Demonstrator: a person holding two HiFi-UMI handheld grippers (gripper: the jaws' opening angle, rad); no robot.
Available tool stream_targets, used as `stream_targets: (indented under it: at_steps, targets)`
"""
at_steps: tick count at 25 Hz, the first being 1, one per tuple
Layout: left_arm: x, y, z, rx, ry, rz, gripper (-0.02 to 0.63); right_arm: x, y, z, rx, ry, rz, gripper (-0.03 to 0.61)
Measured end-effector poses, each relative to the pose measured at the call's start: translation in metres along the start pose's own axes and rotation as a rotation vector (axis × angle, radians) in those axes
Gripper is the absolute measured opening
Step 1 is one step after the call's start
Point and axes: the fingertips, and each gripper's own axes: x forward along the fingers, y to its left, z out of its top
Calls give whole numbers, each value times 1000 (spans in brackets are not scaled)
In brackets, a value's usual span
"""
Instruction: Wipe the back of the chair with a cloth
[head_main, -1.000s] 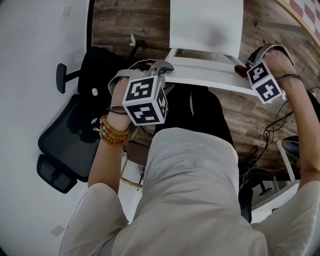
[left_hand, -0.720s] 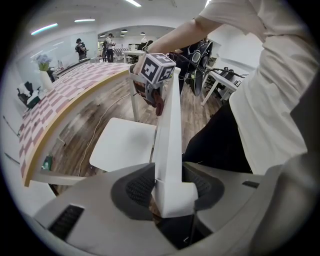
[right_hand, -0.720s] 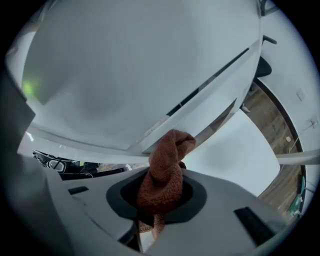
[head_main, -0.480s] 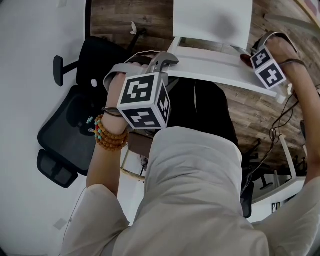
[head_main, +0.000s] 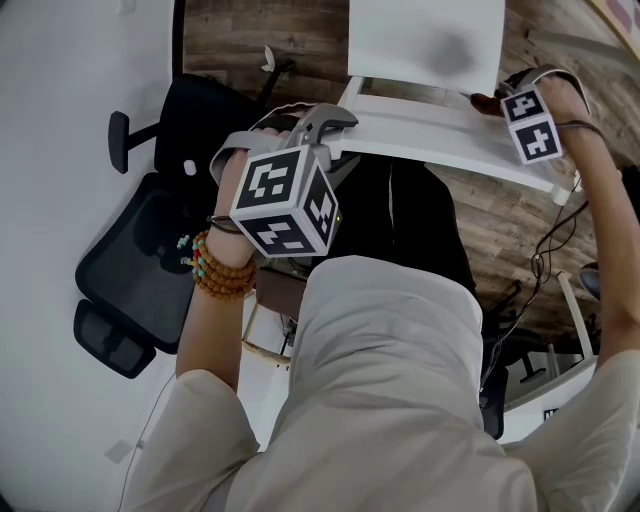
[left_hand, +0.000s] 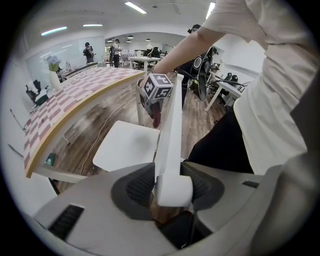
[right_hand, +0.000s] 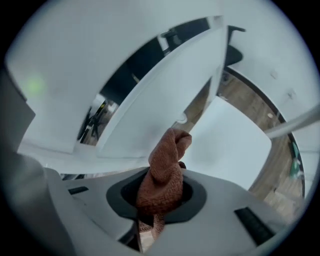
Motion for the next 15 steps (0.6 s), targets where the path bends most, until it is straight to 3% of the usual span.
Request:
stream_targets:
  at_steps: [4,7,12,15]
  targets:
    - [-22,-7,-5,-57,-31,34,190,-48,-12,11,304,-192,-138,83]
    - [-47,2,0,-89,-90,85,190,-103,-28,-2,504,-296,-297,83]
    - [-100,-5,28,-134,-247,156,170,-210,-9,-7,770,-462,-552,83]
    - [-139,-4,67,-155,-412,234,77,-288,12,-4,933,-643,-745,83]
